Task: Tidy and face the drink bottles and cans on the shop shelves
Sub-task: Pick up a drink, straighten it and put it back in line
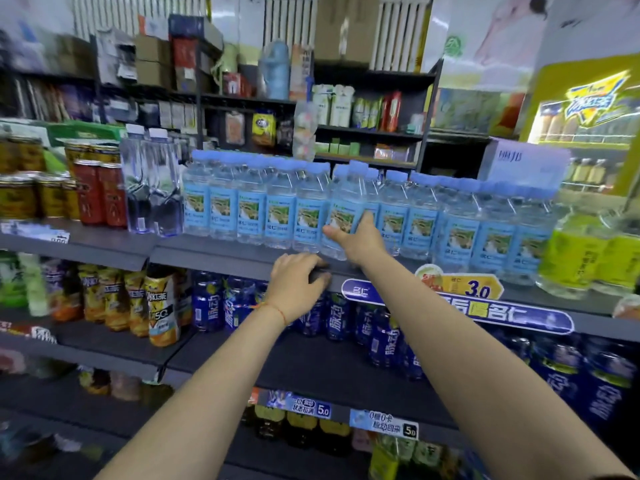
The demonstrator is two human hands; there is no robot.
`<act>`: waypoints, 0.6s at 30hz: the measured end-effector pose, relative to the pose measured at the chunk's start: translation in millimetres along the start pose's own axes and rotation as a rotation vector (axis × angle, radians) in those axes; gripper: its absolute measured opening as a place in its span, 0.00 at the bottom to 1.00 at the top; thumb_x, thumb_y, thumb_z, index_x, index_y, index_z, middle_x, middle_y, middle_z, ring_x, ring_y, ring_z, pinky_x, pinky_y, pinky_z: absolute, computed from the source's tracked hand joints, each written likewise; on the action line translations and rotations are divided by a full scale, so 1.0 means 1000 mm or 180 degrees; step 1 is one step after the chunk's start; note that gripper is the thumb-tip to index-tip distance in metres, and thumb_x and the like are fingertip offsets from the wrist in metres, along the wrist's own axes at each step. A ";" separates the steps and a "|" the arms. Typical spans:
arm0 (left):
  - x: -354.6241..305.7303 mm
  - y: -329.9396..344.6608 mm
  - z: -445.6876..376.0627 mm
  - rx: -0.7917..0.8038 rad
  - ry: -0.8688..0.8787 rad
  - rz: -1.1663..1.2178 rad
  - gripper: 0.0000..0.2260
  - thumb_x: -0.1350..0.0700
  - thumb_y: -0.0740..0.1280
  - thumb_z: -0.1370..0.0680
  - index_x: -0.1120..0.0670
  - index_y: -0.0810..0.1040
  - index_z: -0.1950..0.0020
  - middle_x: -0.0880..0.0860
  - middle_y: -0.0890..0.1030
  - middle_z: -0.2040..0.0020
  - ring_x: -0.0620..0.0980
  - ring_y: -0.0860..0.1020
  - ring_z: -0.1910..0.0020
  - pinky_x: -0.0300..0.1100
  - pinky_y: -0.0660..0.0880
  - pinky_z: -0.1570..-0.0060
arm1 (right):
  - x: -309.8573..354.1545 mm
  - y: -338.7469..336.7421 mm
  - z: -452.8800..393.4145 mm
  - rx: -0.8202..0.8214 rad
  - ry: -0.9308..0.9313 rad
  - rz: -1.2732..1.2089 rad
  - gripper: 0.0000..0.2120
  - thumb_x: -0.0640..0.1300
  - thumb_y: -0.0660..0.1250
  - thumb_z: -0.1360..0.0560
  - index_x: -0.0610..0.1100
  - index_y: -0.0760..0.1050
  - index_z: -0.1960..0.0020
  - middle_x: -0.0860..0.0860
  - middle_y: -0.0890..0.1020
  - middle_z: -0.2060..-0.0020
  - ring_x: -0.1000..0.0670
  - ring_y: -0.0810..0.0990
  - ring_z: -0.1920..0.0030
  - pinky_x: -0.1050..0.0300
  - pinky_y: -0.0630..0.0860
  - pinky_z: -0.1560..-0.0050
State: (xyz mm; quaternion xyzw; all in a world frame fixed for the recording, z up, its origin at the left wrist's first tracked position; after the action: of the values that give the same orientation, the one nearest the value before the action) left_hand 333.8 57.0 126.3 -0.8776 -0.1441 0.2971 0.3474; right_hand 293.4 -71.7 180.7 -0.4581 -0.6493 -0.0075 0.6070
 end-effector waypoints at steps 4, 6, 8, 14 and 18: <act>0.006 0.002 0.002 -0.0182 0.0010 0.0028 0.11 0.48 0.65 0.21 0.49 0.80 0.42 0.47 0.81 0.44 0.52 0.73 0.42 0.41 0.60 0.42 | -0.006 0.011 -0.018 -0.0023 -0.0049 0.0283 0.38 0.58 0.66 0.22 0.37 0.55 0.25 0.38 0.70 0.30 0.39 0.73 0.36 0.49 0.70 0.49; 0.008 0.004 0.003 -0.0212 0.0010 0.0021 0.11 0.48 0.65 0.21 0.48 0.79 0.41 0.47 0.80 0.42 0.51 0.72 0.40 0.40 0.59 0.41 | -0.009 0.011 -0.023 -0.0029 -0.0076 0.0451 0.37 0.57 0.65 0.21 0.38 0.55 0.23 0.38 0.64 0.26 0.38 0.72 0.34 0.51 0.69 0.50; 0.008 0.004 0.002 -0.0257 -0.0023 0.0031 0.11 0.48 0.65 0.21 0.48 0.79 0.40 0.47 0.80 0.41 0.51 0.72 0.38 0.41 0.59 0.39 | -0.011 0.011 -0.022 -0.0008 -0.0039 0.0621 0.33 0.51 0.65 0.19 0.39 0.54 0.23 0.37 0.57 0.24 0.38 0.73 0.36 0.52 0.67 0.52; 0.005 -0.006 0.013 -0.0525 -0.0142 0.0504 0.13 0.55 0.64 0.25 0.53 0.83 0.44 0.51 0.83 0.44 0.53 0.78 0.41 0.49 0.71 0.36 | -0.003 -0.015 0.043 -0.0579 -0.0770 0.0033 0.14 0.41 0.62 0.19 0.43 0.66 0.35 0.44 0.75 0.45 0.48 0.72 0.66 0.52 0.68 0.64; 0.021 0.001 0.084 -0.2112 -0.0825 0.0725 0.07 0.59 0.63 0.27 0.53 0.79 0.54 0.49 0.79 0.56 0.48 0.74 0.54 0.41 0.69 0.52 | -0.060 0.000 0.113 -0.0020 -0.1136 -0.0234 0.10 0.44 0.62 0.23 0.39 0.73 0.59 0.44 0.74 0.70 0.50 0.69 0.69 0.54 0.65 0.67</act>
State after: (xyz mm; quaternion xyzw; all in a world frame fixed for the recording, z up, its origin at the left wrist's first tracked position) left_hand 297.6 110.5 68.0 -0.9080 -0.1769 0.3797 -0.0123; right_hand 195.6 -42.3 103.0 -0.4300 -0.7630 0.0498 0.4800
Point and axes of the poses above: each hand's wrist, its own z-axis away from the middle knuckle, its own y-axis out of the palm, x = y × z, the point moved 7 cm from there along -z, towards the middle knuckle
